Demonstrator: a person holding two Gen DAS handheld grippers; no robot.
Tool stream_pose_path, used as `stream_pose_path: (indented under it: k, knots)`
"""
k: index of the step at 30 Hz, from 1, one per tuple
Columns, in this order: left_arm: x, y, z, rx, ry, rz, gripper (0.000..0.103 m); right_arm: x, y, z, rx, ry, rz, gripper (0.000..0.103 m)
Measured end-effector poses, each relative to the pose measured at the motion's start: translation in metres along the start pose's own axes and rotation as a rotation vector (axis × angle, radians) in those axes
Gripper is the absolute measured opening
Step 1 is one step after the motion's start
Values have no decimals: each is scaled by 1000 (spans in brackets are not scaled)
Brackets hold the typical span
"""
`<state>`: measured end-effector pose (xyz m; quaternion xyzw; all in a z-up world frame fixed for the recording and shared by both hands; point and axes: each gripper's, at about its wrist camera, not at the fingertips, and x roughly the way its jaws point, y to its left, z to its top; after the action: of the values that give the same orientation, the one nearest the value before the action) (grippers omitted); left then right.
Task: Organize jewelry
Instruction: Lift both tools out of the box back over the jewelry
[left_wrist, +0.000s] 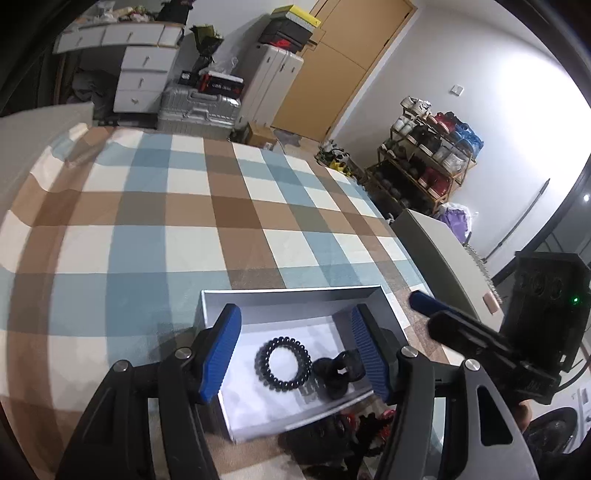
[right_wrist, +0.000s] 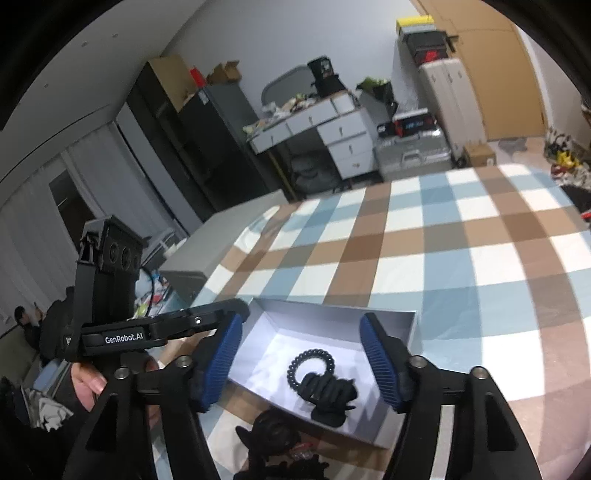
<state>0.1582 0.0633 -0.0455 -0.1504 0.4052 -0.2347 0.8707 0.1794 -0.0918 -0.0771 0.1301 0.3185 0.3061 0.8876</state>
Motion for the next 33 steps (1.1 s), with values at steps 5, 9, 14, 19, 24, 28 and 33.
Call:
stream_pose_path:
  k: [5,9,14,19,24,28,33]
  knots:
    - [-16,-15,-10,37,-53,76,66,-26,5,-2,2,-60,-27,76]
    - [-25,-29,-20,79,-99,158,75,-45,12,-8,-13,-105,-53,84]
    - [-34,-44,-31,132,-163,253,81,-66,23,-18,-50,-147,-76,95]
    - [-36,-55,-40,193,-182,331,85,-85,32,-30,-72,-179,-99,103]
    - [-39,-67,-54,253,-200,373,88,-95,36,-46,-88,-165,-131,103]
    - [-45,-72,-65,243,-231,384,100,-101,35,-61,-73,-148,-148,103]
    - [-46,-75,-80,206,-252,381,101,-107,35,-81,-82,-116,-182,103]
